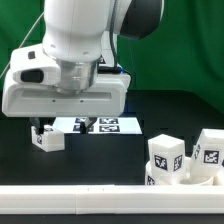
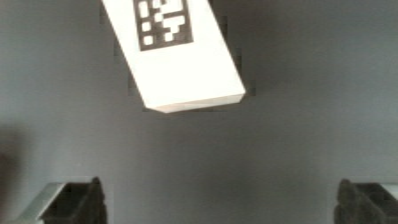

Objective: Assemble stool

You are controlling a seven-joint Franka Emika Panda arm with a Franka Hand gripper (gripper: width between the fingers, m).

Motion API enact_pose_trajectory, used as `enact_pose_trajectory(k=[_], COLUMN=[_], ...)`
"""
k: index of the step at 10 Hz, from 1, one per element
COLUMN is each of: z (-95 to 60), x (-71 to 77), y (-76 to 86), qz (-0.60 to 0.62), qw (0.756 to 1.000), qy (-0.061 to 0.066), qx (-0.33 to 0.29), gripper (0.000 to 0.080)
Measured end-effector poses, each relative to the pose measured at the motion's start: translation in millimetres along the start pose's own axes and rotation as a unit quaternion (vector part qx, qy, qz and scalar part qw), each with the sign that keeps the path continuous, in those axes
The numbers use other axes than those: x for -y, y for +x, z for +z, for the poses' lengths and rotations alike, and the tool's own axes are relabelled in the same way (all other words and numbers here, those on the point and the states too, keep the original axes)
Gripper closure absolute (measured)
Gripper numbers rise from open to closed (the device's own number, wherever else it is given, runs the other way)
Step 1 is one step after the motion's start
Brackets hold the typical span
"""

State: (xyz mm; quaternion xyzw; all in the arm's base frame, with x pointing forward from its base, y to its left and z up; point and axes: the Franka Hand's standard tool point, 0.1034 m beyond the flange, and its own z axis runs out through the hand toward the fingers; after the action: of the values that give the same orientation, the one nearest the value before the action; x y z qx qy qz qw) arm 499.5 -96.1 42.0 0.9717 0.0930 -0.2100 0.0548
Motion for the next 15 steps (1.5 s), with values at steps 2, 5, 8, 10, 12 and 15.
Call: enact_pose_trajectory(k=[2,5,8,10,12,15], z=[3.1,15.0,21.5,26.0,30.3,44.4], x=[2.2,-5.7,-10.7,-9.2,-11.6,-16.5], y=[0.3,-6.9,-12.3,-13.5,-13.7,-17.9], qz=[-0.003,-0.009,-0.004,-0.002,-0.011,-0.022], qw=[0.998,0.986,0.964,0.955,0.955,0.954], qy=[0.006,-0.001,0.006,0.006,0.009,0.017], qx=[0.055,0.167,0.268,0.298,0.297,0.298], gripper=[0.0150,0.0150,0.0150,0.0150,0.0150,0.0150])
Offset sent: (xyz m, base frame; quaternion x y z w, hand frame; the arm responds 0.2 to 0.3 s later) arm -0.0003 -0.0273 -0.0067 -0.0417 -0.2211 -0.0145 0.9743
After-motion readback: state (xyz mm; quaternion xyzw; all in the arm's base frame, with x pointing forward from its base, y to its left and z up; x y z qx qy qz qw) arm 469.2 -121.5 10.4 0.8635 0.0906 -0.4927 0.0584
